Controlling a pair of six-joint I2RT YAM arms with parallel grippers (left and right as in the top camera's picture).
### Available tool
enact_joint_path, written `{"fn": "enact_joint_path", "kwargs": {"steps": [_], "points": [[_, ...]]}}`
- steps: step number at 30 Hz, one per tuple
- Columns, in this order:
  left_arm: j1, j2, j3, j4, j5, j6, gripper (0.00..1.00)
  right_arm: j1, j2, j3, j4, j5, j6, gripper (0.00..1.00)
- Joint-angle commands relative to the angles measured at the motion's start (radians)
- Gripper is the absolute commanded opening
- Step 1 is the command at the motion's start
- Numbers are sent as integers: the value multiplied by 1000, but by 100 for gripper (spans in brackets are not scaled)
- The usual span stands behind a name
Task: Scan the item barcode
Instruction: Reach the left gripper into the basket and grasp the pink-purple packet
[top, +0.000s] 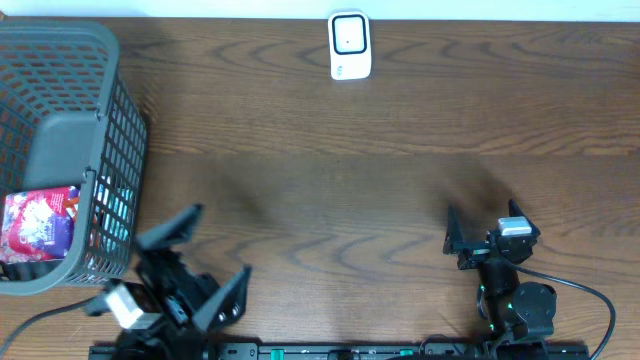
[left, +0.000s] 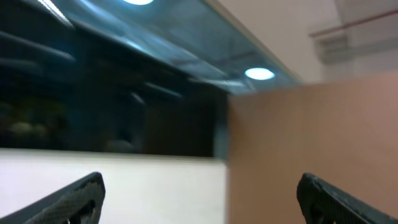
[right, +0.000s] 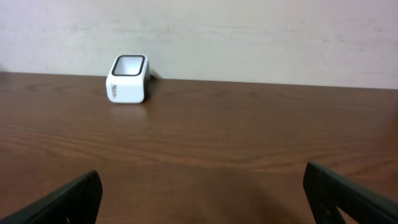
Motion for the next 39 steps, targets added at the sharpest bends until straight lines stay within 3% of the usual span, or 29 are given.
{"fn": "enact_joint_path", "kwargs": {"steps": [1, 7, 10, 15, 19, 22, 25, 33, 39], "points": [[4, 116, 181, -92, -160, 260, 98, -2, -4, -2, -5, -6, 7, 99], [4, 427, 514, -171, -605, 381, 98, -2, -4, -2, -5, -6, 6, 99], [4, 577, 697, -329, -856, 460, 98, -2, -4, -2, -5, -6, 7, 99], [40, 937, 1199, -944, -1102, 687, 98, -2, -4, -2, -5, -6, 6, 99], [151, 1221, 1637, -1511, -1254, 620, 98, -2, -4, -2, -5, -6, 6, 99], [267, 1366, 1814, -1766, -1264, 472, 98, -2, -4, -2, -5, -6, 6, 99], [392, 1454, 1846, -1920, -1242, 331, 98, -2, -4, -2, -5, -6, 6, 99], [559, 1580, 1817, -2034, -813, 321, 98, -2, -4, -2, -5, -6, 6, 99], [576, 1665, 1816, -2050, -835, 320, 98, -2, -4, -2, -5, -6, 6, 99]]}}
